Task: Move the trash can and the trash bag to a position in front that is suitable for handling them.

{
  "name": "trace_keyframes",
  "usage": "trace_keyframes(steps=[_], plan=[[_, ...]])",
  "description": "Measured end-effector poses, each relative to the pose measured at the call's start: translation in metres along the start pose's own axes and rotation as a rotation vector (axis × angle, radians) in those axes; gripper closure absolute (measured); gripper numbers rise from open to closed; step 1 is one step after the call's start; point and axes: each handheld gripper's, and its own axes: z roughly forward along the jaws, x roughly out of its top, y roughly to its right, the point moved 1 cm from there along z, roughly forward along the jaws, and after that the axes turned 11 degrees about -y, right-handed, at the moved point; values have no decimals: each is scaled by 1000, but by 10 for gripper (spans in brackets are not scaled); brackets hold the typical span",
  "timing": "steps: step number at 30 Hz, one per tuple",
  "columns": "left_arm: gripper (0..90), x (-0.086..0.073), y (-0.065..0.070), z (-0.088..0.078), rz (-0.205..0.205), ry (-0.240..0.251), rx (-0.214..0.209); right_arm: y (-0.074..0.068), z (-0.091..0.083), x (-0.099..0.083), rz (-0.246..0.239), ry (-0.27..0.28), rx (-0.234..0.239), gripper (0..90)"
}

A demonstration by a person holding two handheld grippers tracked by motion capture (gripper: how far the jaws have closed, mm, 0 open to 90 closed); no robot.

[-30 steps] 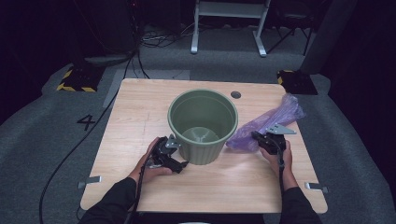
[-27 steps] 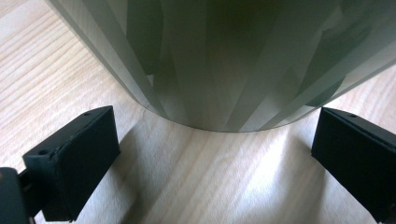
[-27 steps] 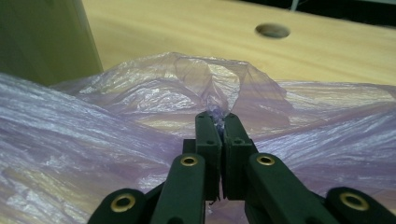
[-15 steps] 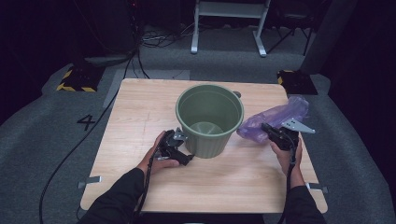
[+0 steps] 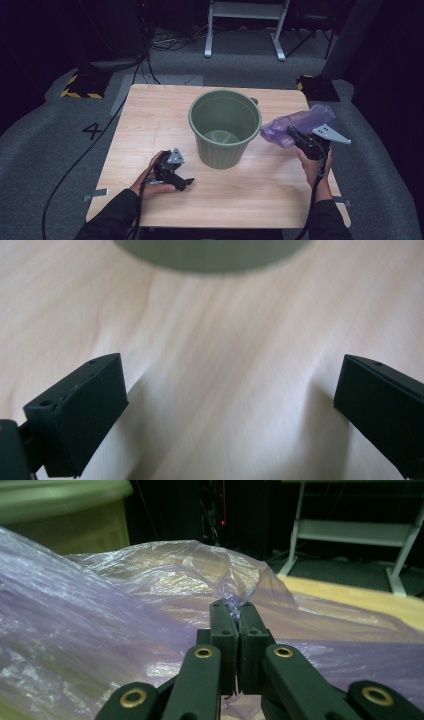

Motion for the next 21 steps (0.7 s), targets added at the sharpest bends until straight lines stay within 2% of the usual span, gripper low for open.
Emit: trace_keyframes(steps=[4, 9, 16, 21], plan=[[2, -25, 2, -16, 14, -1, -8, -4, -10, 14, -14, 37, 0, 885], [2, -43, 2, -27, -1, 2, -1, -11, -19, 34, -49, 74, -13, 885], [1, -46, 2, -28, -2, 1, 1, -22, -24, 63, -99, 111, -13, 885], [0, -45, 1, -28, 1, -1, -1, -28, -24, 77, -130, 107, -26, 885]])
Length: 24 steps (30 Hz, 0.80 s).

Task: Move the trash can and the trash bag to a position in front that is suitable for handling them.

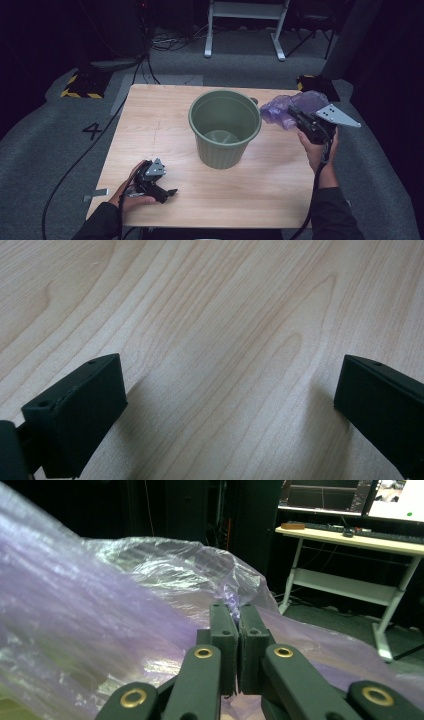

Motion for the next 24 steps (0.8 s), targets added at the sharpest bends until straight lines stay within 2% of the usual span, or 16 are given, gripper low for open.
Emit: trace_keyframes(steps=[4, 9, 12, 24], plan=[[0, 1, -1, 1, -1, 2, -1, -11, 9, 11, -37, -18, 1, 884], [2, 2, -2, 1, 0, 6, -5, -30, 24, 24, -111, -50, 8, 883], [2, 2, -2, 1, 0, 6, -5, -37, 32, 29, -129, -65, 13, 883], [3, 2, -2, 2, -3, 5, -3, -50, 50, 34, -158, -102, 22, 883]])
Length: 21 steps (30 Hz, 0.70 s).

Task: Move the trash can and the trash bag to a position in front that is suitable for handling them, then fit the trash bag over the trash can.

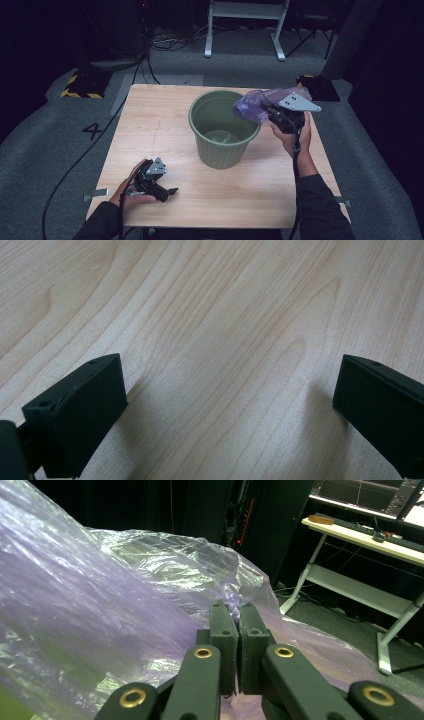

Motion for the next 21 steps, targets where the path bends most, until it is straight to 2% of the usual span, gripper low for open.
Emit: trace_keyframes(steps=[6, 21], plan=[[3, 0, 0, 0, 0, 0, 0, -6, 5, 2, -17, -12, 13, 881], [4, 0, 0, 0, 5, 0, -2, -17, 17, 3, -56, -37, 9, 877]])
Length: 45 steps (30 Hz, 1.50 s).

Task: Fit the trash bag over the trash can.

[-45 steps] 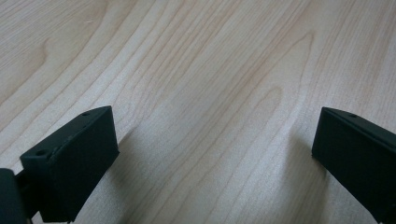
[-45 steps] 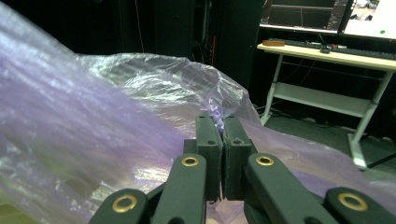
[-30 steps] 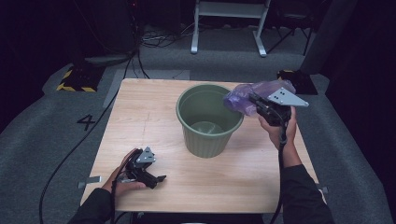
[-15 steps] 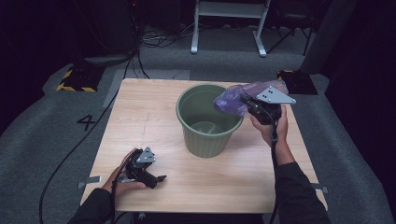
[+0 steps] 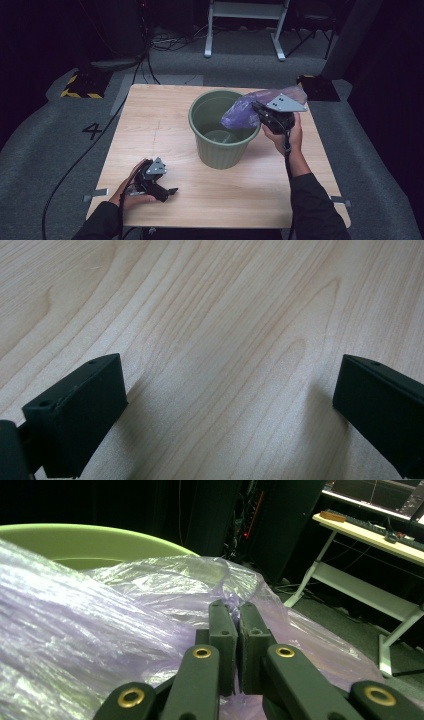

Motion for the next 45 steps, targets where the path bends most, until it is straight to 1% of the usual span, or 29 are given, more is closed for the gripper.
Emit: trace_keyframes(steps=[3, 4, 6, 7, 8, 9, 10, 11, 13, 14, 15, 16, 17, 18, 21, 22, 23, 24, 26, 28, 31, 33, 34, 35, 38, 39, 41, 43, 45], plan=[[27, -1, -1, -3, -1, 0, 3, -1, 2, 2, -6, -4, 0, 877], [75, -1, -1, -4, -3, 8, 2, -2, 3, 3, -8, -8, -1, 877], [209, -1, -3, -8, -10, 27, -6, -3, 4, 4, -11, -10, -5, 877], [214, -1, -3, -10, -12, 33, -5, -3, 5, 5, -12, -12, -9, 877], [156, -1, -3, -14, -12, 42, 9, -4, 5, 5, -15, -13, -10, 877], [131, 0, -3, -19, -9, 58, 23, -4, 6, 6, -16, -17, -14, 877], [179, 1, -3, -24, -6, 84, 26, -5, 6, 6, -22, -20, -22, 877], [200, 3, -4, -30, -2, 98, 35, -5, 7, 7, -21, -21, -22, 876], [148, 8, -6, -42, -5, 146, 63, -5, 8, 7, -22, -26, -28, 875], [177, 13, -8, -52, -7, 188, 62, -5, 9, 7, -23, -32, -33, 876], [156, 16, -10, -58, -7, 206, 60, -4, 11, 7, -23, -37, -36, 876], [157, 19, -11, -63, -3, 226, 53, -3, 12, 7, -22, -40, -38, 876], [165, 24, -13, -70, 10, 244, 54, -3, 13, 7, -21, -44, -38, 876], [155, 32, -14, -79, 30, 260, 69, -2, 14, 6, -19, -51, -40, 876], [163, 50, -14, -95, 47, 308, 80, 0, 17, 6, -13, -61, -43, 876], [161, 57, -14, -100, 56, 313, 91, 0, 18, 7, -11, -62, -44, 876], [162, 70, -13, -107, 70, 322, 105, -1, 18, 7, -11, -66, -44, 877], [163, 75, -13, -109, 78, 328, 106, -1, 20, 9, -15, -71, -38, 876], [164, 87, -11, -114, 91, 341, 101, -2, 20, 10, -25, -76, -43, 876], [165, 100, -10, -118, 103, 350, 87, -3, 20, 11, -30, -77, -45, 877], [166, 118, -8, -122, 126, 359, 88, -4, 20, 13, -30, -75, -39, 876], [168, 128, -6, -123, 139, 359, 100, -5, 19, 14, -29, -70, -31, 876], [168, 133, -5, -125, 146, 365, 95, -6, 18, 14, -34, -70, -31, 876], [168, 138, -5, -125, 148, 371, 82, -7, 18, 15, -37, -69, -30, 876], [177, 154, -4, -125, 145, 381, 84, -10, 17, 18, -44, -66, -29, 876], [178, 160, -3, -124, 149, 381, 75, -10, 17, 19, -47, -65, -29, 876], [184, 171, 0, -122, 164, 380, 80, -12, 16, 20, -50, -61, -27, 876], [187, 181, 2, -119, 175, 371, 62, -13, 16, 22, -53, -63, -29, 876], [191, 189, 5, -116, 184, 358, 76, -15, 16, 23, -58, -61, -31, 875]])
